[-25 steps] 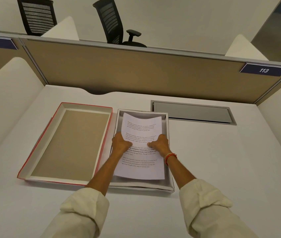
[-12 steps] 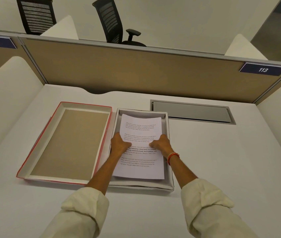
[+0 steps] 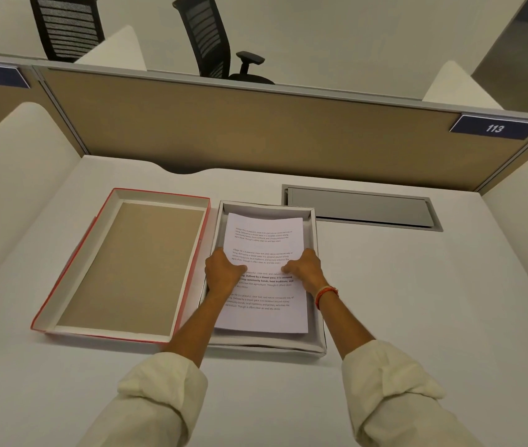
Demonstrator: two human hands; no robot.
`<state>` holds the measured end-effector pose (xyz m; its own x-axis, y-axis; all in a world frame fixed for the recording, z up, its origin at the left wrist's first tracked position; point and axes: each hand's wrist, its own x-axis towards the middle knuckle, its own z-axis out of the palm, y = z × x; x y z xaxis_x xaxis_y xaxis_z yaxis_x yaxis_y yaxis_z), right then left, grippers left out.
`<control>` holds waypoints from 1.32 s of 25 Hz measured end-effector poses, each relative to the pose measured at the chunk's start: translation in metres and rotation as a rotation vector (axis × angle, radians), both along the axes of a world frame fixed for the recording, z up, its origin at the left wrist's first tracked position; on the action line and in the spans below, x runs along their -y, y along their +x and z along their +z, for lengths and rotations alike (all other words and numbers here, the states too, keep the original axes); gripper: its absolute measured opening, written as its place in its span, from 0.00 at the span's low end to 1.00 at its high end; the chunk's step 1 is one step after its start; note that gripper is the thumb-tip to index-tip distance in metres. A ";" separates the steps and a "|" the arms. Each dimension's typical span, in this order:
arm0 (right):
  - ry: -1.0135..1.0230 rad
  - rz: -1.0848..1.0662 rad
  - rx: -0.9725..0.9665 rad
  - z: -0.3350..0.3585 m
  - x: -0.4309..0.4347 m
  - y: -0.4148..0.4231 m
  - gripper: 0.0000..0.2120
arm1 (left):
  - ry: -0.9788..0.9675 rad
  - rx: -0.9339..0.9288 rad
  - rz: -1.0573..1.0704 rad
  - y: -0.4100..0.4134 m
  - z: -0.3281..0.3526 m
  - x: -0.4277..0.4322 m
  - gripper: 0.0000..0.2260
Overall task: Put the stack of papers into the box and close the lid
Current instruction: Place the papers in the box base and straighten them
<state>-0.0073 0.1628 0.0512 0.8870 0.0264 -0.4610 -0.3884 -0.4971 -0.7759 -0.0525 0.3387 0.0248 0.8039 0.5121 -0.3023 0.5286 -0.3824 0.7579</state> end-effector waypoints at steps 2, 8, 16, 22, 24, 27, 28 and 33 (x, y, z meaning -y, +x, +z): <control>-0.012 -0.005 0.024 0.003 0.000 -0.003 0.14 | 0.006 -0.002 0.011 -0.001 -0.001 -0.001 0.26; -0.047 -0.025 0.038 0.004 0.003 -0.008 0.14 | 0.015 -0.008 0.018 -0.003 -0.001 -0.002 0.28; 0.020 -0.086 -0.048 -0.012 0.010 0.002 0.16 | -0.009 -0.021 0.007 0.001 -0.004 -0.014 0.21; 0.023 -0.105 -0.106 -0.018 0.010 0.010 0.16 | -0.159 -0.021 0.028 0.003 -0.003 -0.017 0.21; 0.018 -0.106 -0.117 -0.019 0.011 0.010 0.16 | -0.182 -0.025 0.032 0.003 0.000 -0.015 0.22; 0.019 -0.100 -0.107 -0.019 0.011 0.009 0.15 | -0.181 -0.029 0.032 0.002 0.001 -0.012 0.23; 0.016 -0.102 -0.107 -0.019 0.011 0.009 0.15 | -0.176 -0.036 0.031 0.002 0.002 -0.012 0.24; 0.016 -0.102 -0.105 -0.019 0.010 0.010 0.14 | -0.170 -0.051 0.031 0.000 0.006 -0.011 0.25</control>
<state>0.0026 0.1526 0.0324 0.8326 -0.0529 -0.5513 -0.5152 -0.4390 -0.7361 -0.0522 0.3495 0.0307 0.7700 0.4742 -0.4269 0.5777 -0.2340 0.7820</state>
